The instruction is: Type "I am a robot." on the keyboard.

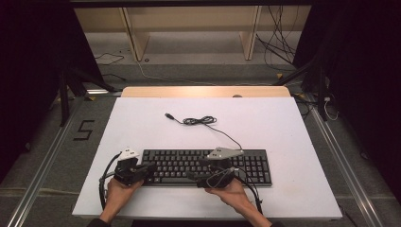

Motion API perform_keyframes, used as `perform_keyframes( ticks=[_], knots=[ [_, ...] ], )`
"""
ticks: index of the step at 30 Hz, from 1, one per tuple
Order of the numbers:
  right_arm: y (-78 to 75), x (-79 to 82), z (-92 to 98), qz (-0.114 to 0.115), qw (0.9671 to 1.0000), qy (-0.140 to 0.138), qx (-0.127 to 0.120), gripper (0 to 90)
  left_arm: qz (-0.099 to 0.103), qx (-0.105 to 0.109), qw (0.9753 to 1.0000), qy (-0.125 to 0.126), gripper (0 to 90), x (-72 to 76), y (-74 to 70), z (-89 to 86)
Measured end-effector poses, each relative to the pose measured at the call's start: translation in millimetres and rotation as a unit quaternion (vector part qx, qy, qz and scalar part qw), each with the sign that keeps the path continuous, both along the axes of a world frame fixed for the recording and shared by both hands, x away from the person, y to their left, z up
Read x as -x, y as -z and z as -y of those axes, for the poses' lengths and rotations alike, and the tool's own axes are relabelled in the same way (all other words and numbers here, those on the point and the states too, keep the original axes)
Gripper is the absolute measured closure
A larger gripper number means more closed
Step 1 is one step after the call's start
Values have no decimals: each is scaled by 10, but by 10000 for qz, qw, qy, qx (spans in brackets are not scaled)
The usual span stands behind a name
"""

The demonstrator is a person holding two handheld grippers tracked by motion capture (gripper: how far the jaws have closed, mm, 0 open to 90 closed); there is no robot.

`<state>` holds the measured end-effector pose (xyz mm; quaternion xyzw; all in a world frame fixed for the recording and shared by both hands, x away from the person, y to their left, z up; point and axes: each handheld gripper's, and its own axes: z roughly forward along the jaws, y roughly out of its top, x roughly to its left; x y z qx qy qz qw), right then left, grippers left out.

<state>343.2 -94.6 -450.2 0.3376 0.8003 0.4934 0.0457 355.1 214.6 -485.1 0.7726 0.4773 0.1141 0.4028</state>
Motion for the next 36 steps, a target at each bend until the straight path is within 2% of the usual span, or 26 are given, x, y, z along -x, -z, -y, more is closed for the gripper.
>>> perform_keyframes(
  ticks=[7,10,12,14,19,24,27,32,36],
  knots=[
    [4,8,-12,-12,10000,-16,25,328,-33,30,10000,10,890,-5,0,-1],
    [3,10,-14,4,10000,-17,24,327,-5,111,9999,16,886,2,-13,-11],
    [2,9,-13,5,10000,-17,15,326,49,213,9998,34,827,11,-36,-20],
    [1,7,-11,8,10000,-20,14,325,126,227,9997,15,818,31,-68,-29],
    [5,12,-18,26,10000,-50,14,324,326,498,9982,-58,720,84,-135,-66],
    [11,20,-37,39,10000,-90,18,324,354,714,9968,-96,520,109,-161,-100],
    [19,24,-48,42,9999,-122,23,324,452,824,9955,-91,446,122,-182,-109],
    [26,30,-65,53,9999,-146,34,326,634,1014,9928,-47,372,157,-217,-113],
    [36,30,-81,54,9998,-159,51,331,766,1122,9907,6,347,184,-241,-116]
  ],
)
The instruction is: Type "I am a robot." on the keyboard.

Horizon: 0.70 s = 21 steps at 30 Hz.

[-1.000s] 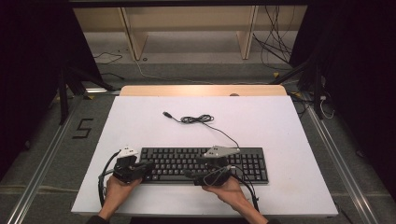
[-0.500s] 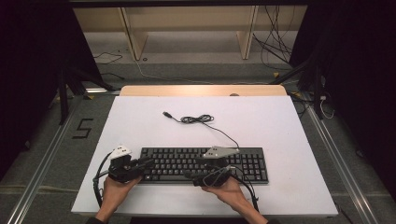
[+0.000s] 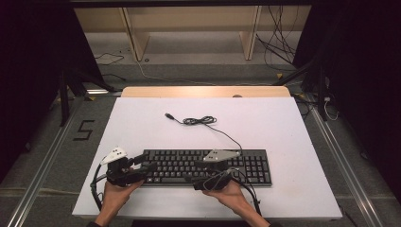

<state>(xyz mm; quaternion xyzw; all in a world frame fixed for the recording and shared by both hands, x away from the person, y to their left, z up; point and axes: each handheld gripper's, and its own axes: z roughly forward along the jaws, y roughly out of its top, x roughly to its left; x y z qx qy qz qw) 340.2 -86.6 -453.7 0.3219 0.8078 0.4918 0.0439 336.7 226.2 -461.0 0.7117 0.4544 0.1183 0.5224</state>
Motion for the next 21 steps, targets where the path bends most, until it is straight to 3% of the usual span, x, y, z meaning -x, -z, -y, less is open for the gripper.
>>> perform_keyframes(
  ticks=[8,21],
  knots=[
    [32,5,-48,-35,9999,-86,98,384,103,44,9999,89,319,18,-10,15],
    [116,-18,-131,-185,9988,-161,426,658,150,99,9997,159,303,26,-17,23]
  ],
)
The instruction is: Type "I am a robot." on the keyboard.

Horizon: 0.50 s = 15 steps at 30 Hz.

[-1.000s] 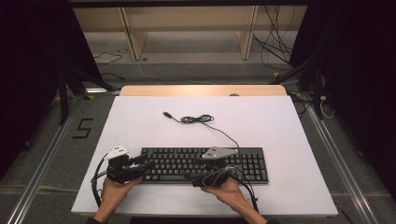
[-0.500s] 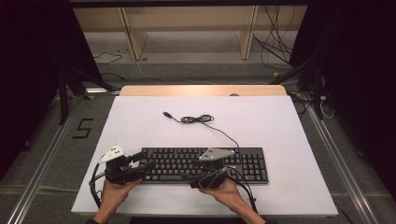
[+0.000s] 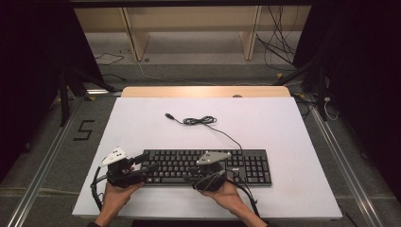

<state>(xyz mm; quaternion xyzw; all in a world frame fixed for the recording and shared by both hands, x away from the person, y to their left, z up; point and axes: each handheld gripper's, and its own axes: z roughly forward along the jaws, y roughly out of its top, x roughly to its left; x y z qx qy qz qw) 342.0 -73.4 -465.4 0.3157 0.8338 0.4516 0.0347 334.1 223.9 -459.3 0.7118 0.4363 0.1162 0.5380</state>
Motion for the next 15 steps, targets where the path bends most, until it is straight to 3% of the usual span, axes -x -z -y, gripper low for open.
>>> perform_keyframes(
  ticks=[15],
  knots=[
    [114,-21,-89,56,9993,-55,372,891,65,47,9999,95,277,10,-9,10]
  ],
)
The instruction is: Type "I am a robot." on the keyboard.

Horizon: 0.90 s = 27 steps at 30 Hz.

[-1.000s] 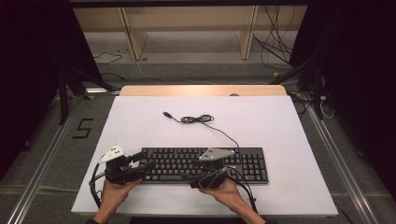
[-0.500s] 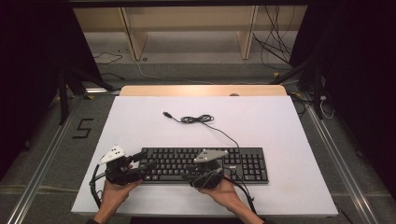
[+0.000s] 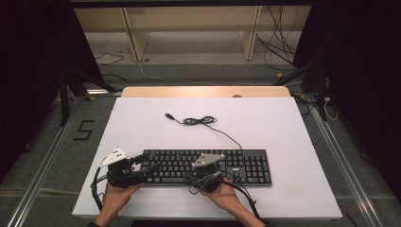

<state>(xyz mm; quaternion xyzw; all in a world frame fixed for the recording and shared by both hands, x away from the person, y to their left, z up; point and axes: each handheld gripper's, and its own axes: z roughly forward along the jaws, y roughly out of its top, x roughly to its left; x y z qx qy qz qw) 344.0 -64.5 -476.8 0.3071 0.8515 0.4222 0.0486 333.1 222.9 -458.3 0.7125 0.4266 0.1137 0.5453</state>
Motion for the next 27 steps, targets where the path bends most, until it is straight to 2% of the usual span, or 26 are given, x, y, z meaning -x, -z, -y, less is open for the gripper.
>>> perform_keyframes(
  ticks=[13,15,20,26,27],
  knots=[
    [57,-20,-31,-23,9999,13,133,900,23,-13,10000,1,274,5,-4,-1],
    [75,-21,-36,-82,9998,-10,206,900,23,-20,10000,6,274,4,-4,0],
    [93,-13,-43,40,9998,4,204,900,23,-22,10000,-1,274,5,-3,0],
    [85,-8,-37,-27,9998,85,164,900,18,-24,10000,-20,274,1,-1,-1],
    [80,-9,-27,-50,9999,62,115,856,17,-34,10000,-22,274,-1,0,-3]
  ],
)
